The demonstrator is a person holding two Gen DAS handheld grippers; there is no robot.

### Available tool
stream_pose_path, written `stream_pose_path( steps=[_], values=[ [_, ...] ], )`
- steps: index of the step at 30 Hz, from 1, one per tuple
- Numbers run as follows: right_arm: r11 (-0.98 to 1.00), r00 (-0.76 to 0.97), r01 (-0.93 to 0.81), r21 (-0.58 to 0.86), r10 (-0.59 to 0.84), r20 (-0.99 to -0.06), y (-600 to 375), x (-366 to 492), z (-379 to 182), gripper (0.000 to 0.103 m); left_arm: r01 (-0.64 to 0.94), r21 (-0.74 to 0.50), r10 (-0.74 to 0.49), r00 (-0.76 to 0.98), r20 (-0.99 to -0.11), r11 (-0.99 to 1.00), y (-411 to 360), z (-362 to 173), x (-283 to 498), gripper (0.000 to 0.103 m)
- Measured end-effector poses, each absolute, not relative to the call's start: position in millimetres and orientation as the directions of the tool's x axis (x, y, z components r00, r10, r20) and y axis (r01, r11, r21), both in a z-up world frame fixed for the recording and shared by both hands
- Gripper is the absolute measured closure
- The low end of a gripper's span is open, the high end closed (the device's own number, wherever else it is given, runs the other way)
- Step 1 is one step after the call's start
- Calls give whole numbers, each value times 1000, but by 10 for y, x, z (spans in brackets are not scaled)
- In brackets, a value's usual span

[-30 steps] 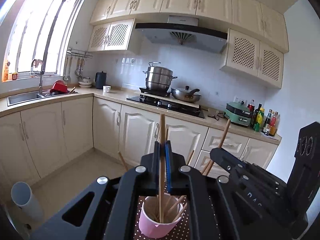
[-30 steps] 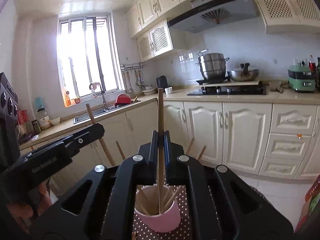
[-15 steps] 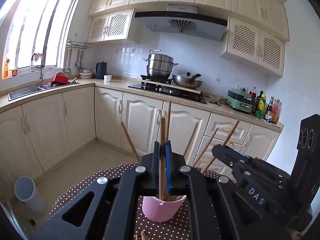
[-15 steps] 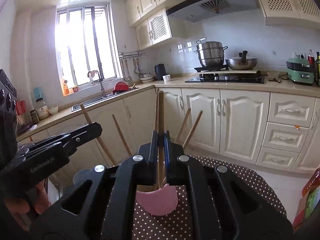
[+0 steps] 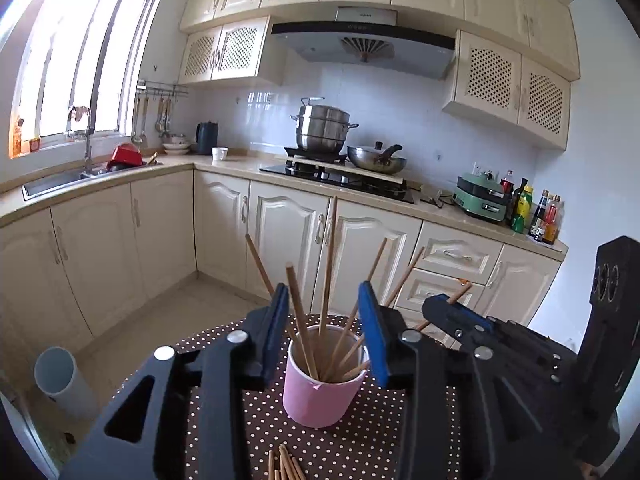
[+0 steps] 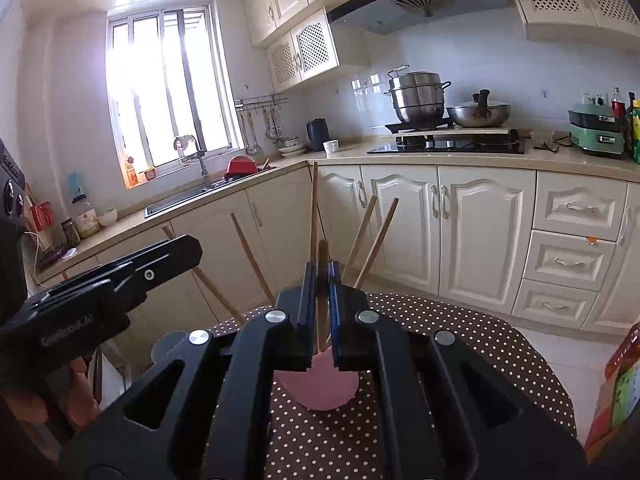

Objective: Organize utensils
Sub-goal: 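Move both open tools back down to the chopstick pile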

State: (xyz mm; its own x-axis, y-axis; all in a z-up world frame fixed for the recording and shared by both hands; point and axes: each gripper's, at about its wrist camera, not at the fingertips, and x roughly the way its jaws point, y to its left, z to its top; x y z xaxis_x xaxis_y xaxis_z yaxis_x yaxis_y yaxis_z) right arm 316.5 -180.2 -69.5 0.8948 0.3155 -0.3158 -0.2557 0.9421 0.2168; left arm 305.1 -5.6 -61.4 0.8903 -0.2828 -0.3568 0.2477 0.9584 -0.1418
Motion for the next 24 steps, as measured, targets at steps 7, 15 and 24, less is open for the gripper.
stream_pose_path(
  steps=[7,15,24],
  values=[
    [944,895,-246,221,308,-321,-1879,2940,-643,96,215,-76,-228,932,-281,974,-46,-491,2592,46],
    [960,927,-236,154,270,-262,-1874,2481,-582,51,180,-14,-178,962,-205,984,24,-411,2114,32],
    [969,950,-237,62,245,-194,-1776,2063,-553,45,158,5,-156,978,-141,987,202,-426,1642,29]
  ],
)
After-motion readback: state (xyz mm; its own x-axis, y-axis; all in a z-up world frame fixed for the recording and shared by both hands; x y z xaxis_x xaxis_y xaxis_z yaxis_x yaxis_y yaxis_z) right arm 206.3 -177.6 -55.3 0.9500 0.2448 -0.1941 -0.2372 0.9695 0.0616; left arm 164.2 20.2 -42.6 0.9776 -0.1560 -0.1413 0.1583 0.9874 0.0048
